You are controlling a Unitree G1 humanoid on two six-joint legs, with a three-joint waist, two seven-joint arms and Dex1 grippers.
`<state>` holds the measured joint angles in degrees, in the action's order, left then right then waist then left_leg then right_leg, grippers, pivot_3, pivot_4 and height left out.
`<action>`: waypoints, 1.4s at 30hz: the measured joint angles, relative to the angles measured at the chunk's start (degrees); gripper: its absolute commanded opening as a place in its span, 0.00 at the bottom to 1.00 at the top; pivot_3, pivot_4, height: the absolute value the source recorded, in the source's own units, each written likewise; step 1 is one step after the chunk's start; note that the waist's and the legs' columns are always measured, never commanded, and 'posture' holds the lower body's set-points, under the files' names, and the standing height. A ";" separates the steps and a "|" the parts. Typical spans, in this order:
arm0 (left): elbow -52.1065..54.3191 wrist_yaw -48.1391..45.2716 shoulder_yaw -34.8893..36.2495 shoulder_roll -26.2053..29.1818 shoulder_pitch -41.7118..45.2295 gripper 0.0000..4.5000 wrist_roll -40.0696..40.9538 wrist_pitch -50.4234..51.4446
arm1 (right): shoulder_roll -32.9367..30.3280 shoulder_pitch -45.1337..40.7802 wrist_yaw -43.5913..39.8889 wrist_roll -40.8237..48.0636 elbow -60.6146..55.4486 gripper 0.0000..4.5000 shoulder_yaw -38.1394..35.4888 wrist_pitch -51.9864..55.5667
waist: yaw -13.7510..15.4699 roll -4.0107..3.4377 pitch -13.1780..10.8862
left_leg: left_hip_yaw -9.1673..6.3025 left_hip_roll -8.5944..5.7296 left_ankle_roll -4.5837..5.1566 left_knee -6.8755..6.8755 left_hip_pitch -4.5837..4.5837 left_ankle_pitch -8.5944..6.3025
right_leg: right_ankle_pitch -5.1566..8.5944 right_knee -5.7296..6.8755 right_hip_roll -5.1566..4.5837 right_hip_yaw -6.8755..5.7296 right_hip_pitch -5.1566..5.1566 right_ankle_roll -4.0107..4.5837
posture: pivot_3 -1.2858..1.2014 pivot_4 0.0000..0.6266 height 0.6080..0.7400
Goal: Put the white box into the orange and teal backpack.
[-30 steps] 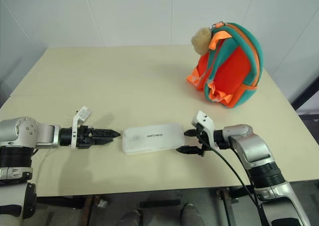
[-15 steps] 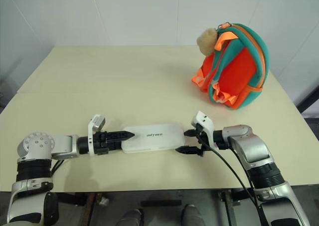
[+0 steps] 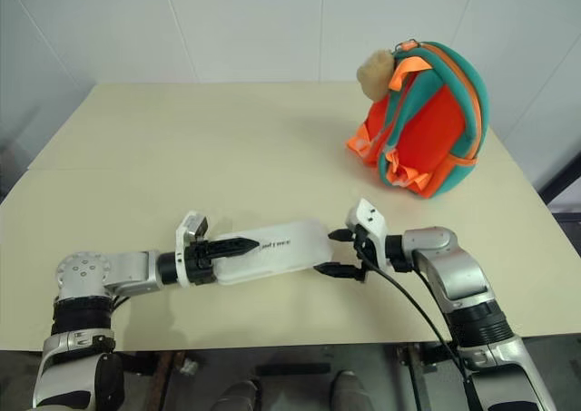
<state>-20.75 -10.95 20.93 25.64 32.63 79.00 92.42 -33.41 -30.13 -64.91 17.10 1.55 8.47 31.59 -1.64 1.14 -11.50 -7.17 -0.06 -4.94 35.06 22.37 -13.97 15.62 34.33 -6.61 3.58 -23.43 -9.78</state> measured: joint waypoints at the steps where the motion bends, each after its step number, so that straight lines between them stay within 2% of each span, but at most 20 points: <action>1: -0.01 0.71 -0.24 0.14 -0.22 0.62 1.20 0.00 | -0.04 0.39 0.08 0.02 -0.21 1.00 -0.05 -0.25 | 0.01 0.00 0.00 | 0.00 0.00 0.00 0.00 0.00 0.00 | 0.00 0.00 0.00 0.00 0.00 0.00 | 0.52 0.24 1.00; 6: -0.35 3.88 0.48 0.01 -0.41 0.31 3.88 0.02 | -0.48 1.46 1.39 0.66 -1.37 1.00 -2.16 -0.33 | 0.06 0.00 0.00 | 0.01 -0.01 0.00 0.01 0.00 0.00 | 0.00 0.00 0.00 0.00 0.00 0.01 | 0.52 0.24 1.00; 12: 0.66 5.06 1.45 0.68 -0.83 0.31 6.19 -0.26 | -4.74 -1.09 6.32 0.17 1.72 1.00 -8.31 -0.40 | -0.05 0.00 0.00 | 0.08 -0.01 0.00 0.01 0.00 0.00 | 0.00 -0.05 -0.01 0.04 0.00 0.05 | 0.52 0.24 1.00; 18: 2.55 4.77 1.23 2.83 -1.90 0.31 4.55 -1.77 | -6.58 -14.61 19.87 -3.82 15.86 1.00 -15.59 -1.85 | -0.05 0.00 0.00 | 0.10 0.01 0.01 -0.05 0.00 0.01 | 0.00 -0.09 0.01 0.06 -0.06 0.13 | 0.52 0.24 1.00; 23: 4.18 2.89 0.85 3.68 -2.51 0.31 1.70 -2.87 | -1.78 -25.11 30.73 -6.26 26.83 1.00 -17.64 -4.72 | -0.12 0.00 0.00 | 0.12 0.02 0.00 -0.13 0.03 0.01 | 0.00 -0.21 0.02 0.07 -0.05 0.12 | 0.52 0.24 1.00; 27: 5.47 2.14 0.68 2.81 -3.25 0.31 1.43 -3.28 | 4.67 -30.31 33.54 -6.48 35.46 1.00 -17.20 -6.79 | -0.17 -0.01 0.00 | 0.14 0.02 -0.16 -0.19 0.10 0.10 | -0.01 -0.30 0.00 0.07 -0.09 0.10 | 0.52 0.24 1.00; 35: 6.91 2.05 1.75 2.41 -4.52 0.31 1.42 -5.51 | 9.99 -40.93 38.29 -8.31 58.57 1.00 -17.11 -18.19 | -0.21 -0.01 0.00 | 0.14 0.02 -0.18 -0.24 0.20 0.11 | -0.01 -0.36 0.00 0.07 -0.18 0.09 | 0.52 0.24 1.00; 39: 7.29 2.25 2.62 1.88 -5.60 0.31 1.44 -6.79 | 12.23 -42.77 40.61 -10.92 68.19 0.82 -16.76 -27.88 | -0.58 -0.01 0.00 | 0.14 0.02 -0.18 -0.24 0.20 0.11 | -0.01 -0.37 0.01 0.07 -0.17 0.09 | 0.52 0.24 1.00; 42: 8.97 2.57 2.77 1.28 -6.51 0.31 1.46 -7.64 | 13.15 -42.98 40.64 -12.66 71.75 0.59 -16.22 -32.54 | -1.25 -0.01 -0.01 | 0.14 0.02 -0.20 -0.25 0.20 0.12 | -0.01 -0.35 0.01 0.07 -0.17 0.08 | 0.52 0.24 1.00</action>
<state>-11.78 -8.38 23.70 26.91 26.12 80.46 84.78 -20.26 -73.11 -24.28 4.43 73.29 -7.75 -0.94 -2.89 1.13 -11.50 -7.03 -0.04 -5.14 34.81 22.58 -13.85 15.61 33.98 -6.60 3.65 -23.60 -9.70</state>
